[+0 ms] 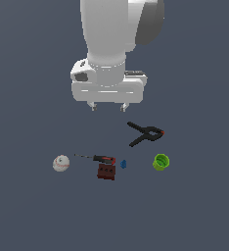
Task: Pick up a designated object from a clutter of objects.
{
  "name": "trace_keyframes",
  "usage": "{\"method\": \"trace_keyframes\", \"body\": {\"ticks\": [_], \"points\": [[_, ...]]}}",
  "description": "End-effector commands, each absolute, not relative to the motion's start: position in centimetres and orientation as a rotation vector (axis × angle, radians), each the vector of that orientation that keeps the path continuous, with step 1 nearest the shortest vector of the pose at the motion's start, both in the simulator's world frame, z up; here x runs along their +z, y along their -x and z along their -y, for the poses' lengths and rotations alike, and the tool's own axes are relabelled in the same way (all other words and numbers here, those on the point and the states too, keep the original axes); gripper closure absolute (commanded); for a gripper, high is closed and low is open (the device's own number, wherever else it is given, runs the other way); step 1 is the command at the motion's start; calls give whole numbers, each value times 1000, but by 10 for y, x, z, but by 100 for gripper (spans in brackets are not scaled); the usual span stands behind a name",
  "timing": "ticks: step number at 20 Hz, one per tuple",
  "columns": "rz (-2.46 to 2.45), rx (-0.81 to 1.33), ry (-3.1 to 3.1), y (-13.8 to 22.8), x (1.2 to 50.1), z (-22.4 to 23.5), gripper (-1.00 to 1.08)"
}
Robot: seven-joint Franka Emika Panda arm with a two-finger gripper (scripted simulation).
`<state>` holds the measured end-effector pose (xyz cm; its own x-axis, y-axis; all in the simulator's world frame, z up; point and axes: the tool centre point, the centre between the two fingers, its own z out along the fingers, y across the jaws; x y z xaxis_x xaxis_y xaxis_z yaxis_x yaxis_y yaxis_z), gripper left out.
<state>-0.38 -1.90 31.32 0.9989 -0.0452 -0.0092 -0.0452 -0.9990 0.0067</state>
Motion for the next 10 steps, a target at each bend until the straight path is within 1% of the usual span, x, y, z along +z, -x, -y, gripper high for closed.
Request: {"method": "trace_keyframes", "body": {"ticks": [1,10], "points": [[71,-15,-3134,4,313,19,-92],[102,-23,-3110,10,317,42,-92]]}}
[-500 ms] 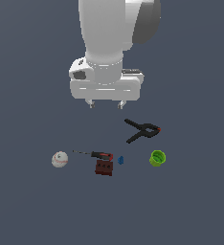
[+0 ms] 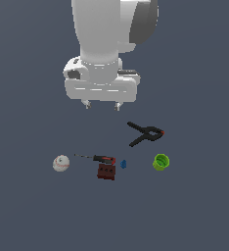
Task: Pick up a designated object from a clutter of objects.
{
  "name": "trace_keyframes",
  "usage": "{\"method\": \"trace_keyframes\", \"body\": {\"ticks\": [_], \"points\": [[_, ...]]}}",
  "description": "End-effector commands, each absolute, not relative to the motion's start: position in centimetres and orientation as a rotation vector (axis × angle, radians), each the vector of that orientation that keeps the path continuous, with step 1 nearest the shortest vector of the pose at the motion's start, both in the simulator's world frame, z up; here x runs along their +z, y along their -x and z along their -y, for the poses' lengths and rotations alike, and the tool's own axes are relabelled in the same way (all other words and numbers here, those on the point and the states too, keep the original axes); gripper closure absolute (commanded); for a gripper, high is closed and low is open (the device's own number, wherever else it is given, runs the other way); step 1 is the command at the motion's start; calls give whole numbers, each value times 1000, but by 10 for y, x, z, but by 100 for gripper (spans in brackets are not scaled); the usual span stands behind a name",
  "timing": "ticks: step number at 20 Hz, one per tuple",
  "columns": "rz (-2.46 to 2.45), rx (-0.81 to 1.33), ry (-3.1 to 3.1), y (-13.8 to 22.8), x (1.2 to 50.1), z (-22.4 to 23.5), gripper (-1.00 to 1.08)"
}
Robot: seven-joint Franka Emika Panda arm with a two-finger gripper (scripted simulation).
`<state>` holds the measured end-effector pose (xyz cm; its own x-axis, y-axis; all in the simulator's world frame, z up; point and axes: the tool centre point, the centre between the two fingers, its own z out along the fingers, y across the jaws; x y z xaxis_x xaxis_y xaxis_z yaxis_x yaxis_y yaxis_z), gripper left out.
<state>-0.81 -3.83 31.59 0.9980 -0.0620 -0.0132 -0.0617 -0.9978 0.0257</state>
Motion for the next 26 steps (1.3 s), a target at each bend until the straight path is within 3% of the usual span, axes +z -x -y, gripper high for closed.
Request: {"method": "trace_keyframes", "body": {"ticks": [1,14,26], "points": [[104,-24,-3109,10,318,43,-92],[83,-23,-3119,-8,298,62,-92],[24,-14,-3140,-54,221,136,-92]]}}
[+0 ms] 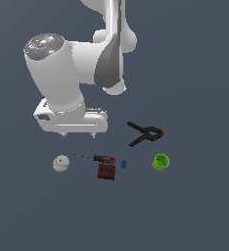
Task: Pick up a designated object from a clutter of objects.
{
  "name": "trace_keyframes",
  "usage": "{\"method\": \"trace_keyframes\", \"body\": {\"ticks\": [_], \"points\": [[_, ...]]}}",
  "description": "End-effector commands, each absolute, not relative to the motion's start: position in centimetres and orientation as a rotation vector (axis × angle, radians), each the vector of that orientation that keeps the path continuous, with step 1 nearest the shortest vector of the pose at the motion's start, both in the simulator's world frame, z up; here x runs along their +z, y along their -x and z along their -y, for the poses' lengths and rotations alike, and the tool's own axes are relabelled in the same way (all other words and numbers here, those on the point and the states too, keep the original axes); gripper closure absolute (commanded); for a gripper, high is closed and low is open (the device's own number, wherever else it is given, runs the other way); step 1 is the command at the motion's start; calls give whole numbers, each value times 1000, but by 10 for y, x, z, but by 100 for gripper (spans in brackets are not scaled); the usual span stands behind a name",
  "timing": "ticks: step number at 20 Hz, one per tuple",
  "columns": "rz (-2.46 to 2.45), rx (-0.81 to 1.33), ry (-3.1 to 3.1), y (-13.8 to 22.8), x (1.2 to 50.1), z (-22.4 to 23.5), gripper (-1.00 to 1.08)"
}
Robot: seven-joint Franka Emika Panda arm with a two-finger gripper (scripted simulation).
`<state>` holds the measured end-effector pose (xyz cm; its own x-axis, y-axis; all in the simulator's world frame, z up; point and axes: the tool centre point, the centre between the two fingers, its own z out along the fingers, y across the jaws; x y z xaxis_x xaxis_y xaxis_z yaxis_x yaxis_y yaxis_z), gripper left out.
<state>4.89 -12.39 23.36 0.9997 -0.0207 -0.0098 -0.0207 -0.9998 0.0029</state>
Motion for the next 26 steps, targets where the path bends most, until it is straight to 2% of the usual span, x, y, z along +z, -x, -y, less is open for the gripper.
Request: {"method": "trace_keyframes", "body": {"ticks": [1,14,26], "points": [[18,-12,-3142,-58,212,144,-92],[-42,-1,-3143,-74,118,228,-92],[-52,-2,-3142,-74,97,245,-92]]}}
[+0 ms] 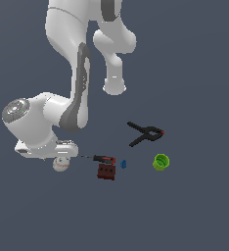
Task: Pick up a designated object from a clutter of objects.
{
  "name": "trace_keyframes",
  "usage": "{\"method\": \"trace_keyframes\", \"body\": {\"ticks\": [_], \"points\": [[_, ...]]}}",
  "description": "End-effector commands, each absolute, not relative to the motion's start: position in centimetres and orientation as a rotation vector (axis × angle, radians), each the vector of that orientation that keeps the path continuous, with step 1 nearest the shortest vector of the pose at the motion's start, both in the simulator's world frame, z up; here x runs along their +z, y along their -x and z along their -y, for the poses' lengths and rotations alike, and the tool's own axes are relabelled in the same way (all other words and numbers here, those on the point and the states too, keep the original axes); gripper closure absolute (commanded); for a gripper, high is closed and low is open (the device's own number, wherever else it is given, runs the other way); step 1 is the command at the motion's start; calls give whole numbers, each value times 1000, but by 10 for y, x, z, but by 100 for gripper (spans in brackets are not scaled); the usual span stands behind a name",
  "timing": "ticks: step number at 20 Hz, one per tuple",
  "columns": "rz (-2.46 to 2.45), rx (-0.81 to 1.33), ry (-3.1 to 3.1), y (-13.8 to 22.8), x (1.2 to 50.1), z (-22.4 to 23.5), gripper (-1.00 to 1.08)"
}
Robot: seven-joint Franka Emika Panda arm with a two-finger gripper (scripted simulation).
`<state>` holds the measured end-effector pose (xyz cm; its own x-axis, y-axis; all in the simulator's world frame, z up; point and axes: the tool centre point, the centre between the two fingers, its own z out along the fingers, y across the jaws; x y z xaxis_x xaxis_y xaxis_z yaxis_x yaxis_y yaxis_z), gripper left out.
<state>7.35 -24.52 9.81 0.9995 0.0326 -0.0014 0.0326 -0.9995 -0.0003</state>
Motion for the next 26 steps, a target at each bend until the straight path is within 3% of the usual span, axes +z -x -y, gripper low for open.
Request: {"method": "trace_keyframes", "body": {"ticks": [1,15,16,26], "points": [[52,2,3141,-74,95,245,-92],[55,0,3141,-74,48,246,-92],[55,0,3141,-74,48,246,108],[53,1,3141,-74,48,246,108]]}}
